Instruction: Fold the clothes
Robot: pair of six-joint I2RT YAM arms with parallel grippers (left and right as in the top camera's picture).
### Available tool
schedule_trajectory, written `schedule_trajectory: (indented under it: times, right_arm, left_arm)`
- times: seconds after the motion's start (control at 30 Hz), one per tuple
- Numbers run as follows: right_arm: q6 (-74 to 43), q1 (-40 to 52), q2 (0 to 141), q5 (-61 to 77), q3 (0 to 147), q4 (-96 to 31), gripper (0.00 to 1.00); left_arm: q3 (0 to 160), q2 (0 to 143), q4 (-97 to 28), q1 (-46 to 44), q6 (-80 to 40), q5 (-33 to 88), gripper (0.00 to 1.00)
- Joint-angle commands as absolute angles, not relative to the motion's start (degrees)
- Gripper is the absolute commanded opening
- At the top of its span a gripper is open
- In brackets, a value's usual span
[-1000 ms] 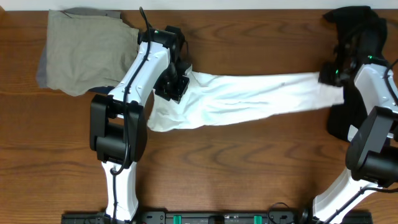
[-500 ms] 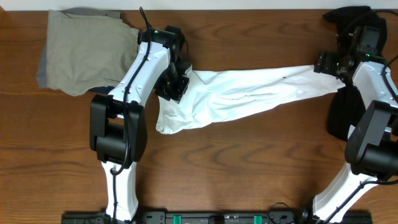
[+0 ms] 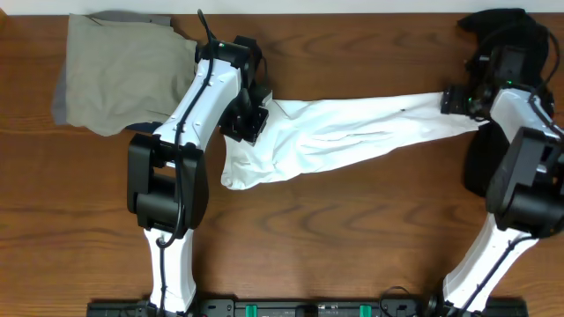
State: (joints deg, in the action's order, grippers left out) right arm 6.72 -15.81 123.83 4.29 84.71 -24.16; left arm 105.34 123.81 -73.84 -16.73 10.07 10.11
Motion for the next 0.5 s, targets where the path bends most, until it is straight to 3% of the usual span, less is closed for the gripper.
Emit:
schedule_trajectory:
  times: [0.0,0.13,0.3,0.37,0.43,0.47]
  right_arm:
    - [8.9,-17.0,125.2,2.8,85.4,-23.3,0.82]
    - [8.9,-18.2,126.2,3.3,85.4,-22.6,0.84]
    - [10.2,-18.3,128.6,4.0,85.4,-24.8,0.69]
    - [10.2,-18.3,129.1,4.7,85.4,-26.3,0.47]
    - [10.1,-18.4,129.0,6.5,85.4,-27.3,0.10]
    - [10.1,-18.4,128.8,7.1,85.4,-27.4,0.01]
  left_arm:
    - [105.2,122.8,-74.0,-16.9,9.8,9.8,0.39]
    - [105.2,122.8,-73.2,-16.9,9.7,9.8,0.41]
    - [105.2,122.8,-72.0,-16.9,9.7,9.8,0.49]
    - [105.2,122.8,-71.4,-16.8,9.8,9.8,0.50]
    - [105.2,122.8,-71.0,-16.5,9.7,9.8,0.50]
    - [105.2,122.8,-70.8,-16.2,9.7,9.8,0.50]
